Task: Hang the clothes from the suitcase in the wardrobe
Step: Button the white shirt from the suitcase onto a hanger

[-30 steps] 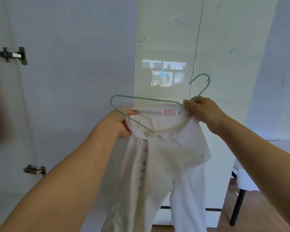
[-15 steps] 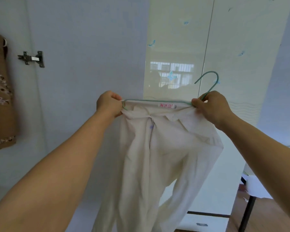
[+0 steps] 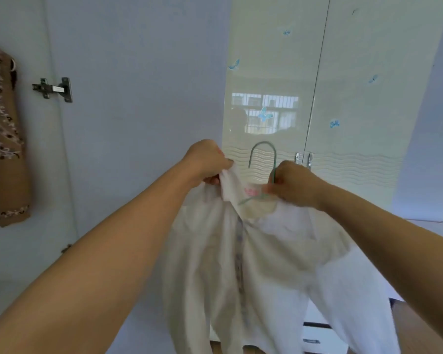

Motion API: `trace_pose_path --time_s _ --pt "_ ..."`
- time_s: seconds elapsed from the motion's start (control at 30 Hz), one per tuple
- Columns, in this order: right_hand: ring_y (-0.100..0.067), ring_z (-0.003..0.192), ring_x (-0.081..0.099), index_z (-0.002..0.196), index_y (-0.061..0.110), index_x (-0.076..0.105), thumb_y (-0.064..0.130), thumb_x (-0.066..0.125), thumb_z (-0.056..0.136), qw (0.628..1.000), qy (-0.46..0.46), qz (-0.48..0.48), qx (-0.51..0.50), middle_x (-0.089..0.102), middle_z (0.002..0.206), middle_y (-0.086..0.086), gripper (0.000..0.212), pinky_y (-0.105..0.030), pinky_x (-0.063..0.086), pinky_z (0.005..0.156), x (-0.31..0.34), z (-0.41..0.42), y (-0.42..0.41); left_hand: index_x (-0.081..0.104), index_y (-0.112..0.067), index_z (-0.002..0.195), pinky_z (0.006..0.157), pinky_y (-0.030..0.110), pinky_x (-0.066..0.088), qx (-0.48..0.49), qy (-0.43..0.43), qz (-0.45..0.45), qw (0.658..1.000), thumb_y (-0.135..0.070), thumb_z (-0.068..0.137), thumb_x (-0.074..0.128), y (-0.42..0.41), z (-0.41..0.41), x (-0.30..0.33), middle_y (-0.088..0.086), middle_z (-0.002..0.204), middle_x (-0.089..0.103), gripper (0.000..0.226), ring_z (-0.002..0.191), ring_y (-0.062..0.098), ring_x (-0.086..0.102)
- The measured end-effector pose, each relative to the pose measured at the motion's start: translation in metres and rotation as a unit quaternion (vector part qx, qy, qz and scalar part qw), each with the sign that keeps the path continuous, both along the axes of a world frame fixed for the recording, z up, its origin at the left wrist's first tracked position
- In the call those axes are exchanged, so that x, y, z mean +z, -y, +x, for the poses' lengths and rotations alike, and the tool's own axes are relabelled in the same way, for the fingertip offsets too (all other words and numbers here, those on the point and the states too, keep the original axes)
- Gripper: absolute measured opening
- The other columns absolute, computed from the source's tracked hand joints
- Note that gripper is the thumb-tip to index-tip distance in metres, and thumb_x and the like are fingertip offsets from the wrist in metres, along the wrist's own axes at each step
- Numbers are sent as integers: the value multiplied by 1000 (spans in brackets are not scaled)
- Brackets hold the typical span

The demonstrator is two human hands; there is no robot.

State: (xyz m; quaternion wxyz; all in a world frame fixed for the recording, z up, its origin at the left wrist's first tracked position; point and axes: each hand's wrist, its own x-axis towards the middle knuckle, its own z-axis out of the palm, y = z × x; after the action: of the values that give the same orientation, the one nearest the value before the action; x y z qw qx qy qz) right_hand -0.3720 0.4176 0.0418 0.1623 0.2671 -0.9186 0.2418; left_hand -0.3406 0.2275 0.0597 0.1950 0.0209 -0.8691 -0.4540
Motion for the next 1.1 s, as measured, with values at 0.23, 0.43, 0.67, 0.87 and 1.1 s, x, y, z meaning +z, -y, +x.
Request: trace_pose_path --time_s 0.23,0.43,0.67,0.87,1.1 --pt "-7 77 61 85 8 71 27 65 90 985 20 -163 61 63 81 10 20 -9 45 68 10 -9 -9 62 -17 97 68 21 47 -86 43 -128 987 -41 73 81 10 6 8 -5 85 60 39 77 9 58" --pt "-12 80 67 90 -1 63 34 64 90 966 -12 -242 90 72 83 -2 35 -28 47 77 21 -8 -4 35 -16 59 48 24 19 -57 -14 -237 970 -34 89 66 14 -1 -1 -1 61 33 47 59 15 33" --pt "0 55 44 70 21 51 42 60 91 989 50 -108 83 48 61 17 30 -20 34 57 16 -12 -35 63 -14 70 58 26 31 17 -139 -129 982 -25 86 71 57 0 5 -1 66 54 21 67 14 47" --pt "-9 53 39 64 12 44 32 55 96 978 -125 -162 48 43 57 4 39 -23 29 52 25 -18 -13 69 -11 78 60 25 36 -3 -201 -100 974 -24 86 71 53 11 14 1 72 61 16 65 10 50" --pt "-13 63 47 80 11 54 29 56 94 969 -139 -190 69 54 69 -2 23 -24 36 58 11 -26 14 44 -17 59 56 27 31 131 -182 -197 954 -29 90 64 79 23 -7 -5 56 42 39 60 18 42"
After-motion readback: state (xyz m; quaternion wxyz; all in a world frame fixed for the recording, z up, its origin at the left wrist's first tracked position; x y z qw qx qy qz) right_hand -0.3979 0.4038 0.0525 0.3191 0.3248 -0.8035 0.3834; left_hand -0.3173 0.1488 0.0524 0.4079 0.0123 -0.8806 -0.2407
